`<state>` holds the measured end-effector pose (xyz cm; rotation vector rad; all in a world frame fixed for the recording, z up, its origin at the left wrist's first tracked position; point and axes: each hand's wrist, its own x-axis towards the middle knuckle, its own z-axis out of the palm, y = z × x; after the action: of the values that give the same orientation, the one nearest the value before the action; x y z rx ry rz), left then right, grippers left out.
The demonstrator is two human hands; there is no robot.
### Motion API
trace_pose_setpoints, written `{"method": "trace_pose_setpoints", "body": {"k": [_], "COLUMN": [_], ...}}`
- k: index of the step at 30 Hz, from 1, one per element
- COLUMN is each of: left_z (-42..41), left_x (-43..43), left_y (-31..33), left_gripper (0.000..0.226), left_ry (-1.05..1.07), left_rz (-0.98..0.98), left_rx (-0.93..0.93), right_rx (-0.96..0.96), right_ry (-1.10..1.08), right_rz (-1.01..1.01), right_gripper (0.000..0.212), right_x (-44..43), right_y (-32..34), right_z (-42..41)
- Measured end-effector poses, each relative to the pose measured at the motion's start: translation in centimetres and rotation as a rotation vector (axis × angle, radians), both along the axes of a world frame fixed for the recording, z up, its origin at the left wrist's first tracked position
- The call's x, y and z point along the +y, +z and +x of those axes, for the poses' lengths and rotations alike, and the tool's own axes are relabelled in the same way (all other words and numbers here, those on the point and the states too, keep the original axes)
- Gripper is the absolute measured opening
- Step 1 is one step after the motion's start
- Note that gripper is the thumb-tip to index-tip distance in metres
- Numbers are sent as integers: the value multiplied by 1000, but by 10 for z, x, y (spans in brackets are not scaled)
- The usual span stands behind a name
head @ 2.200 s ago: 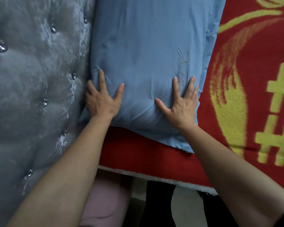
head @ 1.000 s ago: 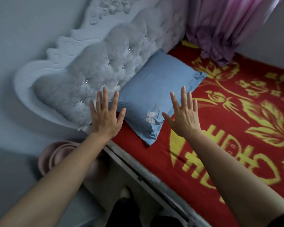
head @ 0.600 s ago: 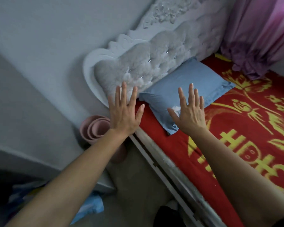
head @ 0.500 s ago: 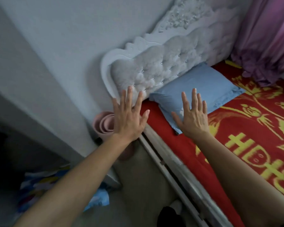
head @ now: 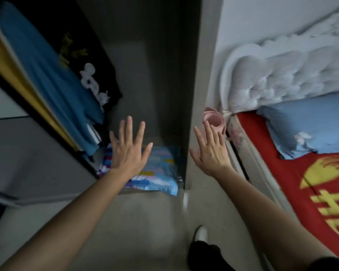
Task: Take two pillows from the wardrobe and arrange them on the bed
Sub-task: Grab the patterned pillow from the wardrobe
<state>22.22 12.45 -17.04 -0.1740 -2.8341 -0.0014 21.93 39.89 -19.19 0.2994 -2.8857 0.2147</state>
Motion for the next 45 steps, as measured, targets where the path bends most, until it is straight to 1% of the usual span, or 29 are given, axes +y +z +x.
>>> {"method": "trace_pose_setpoints", "body": {"k": [3, 7, 14, 18, 23, 27, 29, 33, 34, 36, 38, 41, 45], "left_z": [0, -35, -123, -155, -181, -211, -232, -260, -264, -263, -265, -267, -264], "left_x": [-47, -84, -136, -162, -193, -220, -231, -250, -255, -263, -272, -286, -300], "left_y": [-5, -19, -58, -74, -107, -153, -186, -281, -311, -352, -413, -498, -598], "left_gripper": [73, 73, 72, 71, 72, 85, 88, 72, 69, 67, 69, 81, 91], "left_ry": [75, 106, 62, -2, 28, -6, -28, -63, -63, -73, -97, -114, -140], "left_rz": [6, -20, -63, -110, -108, -130, -138, -89, -73, -67, -73, -109, -172], "left_rx": [-29, -54, -154, -195, -253, -337, -393, -511, -532, -558, -606, -669, -720], "right_rx": [-26, -33, -108, -159, -227, -288, -305, -329, -360, -440, -537, -625, -692], "right_ry": [71, 90, 20, 23, 21, 4, -24, -77, -96, -111, -112, -87, -69], "right_rz": [12, -20, -109, -118, -118, -102, -99, -116, -120, -130, -139, -129, -83], "right_gripper": [75, 75, 76, 75, 75, 75, 74, 73, 73, 74, 75, 77, 89], "right_x": [-43, -81, -135, -166, -202, -231, -242, -268, -278, -295, -314, -337, -352], "right_y": [-3, -15, -65, -89, -117, -157, -186, -273, -302, -341, -401, -489, -593], "right_z": [-15, -62, -165, -204, -233, -251, -260, -264, -262, -253, -244, -232, -224]}}
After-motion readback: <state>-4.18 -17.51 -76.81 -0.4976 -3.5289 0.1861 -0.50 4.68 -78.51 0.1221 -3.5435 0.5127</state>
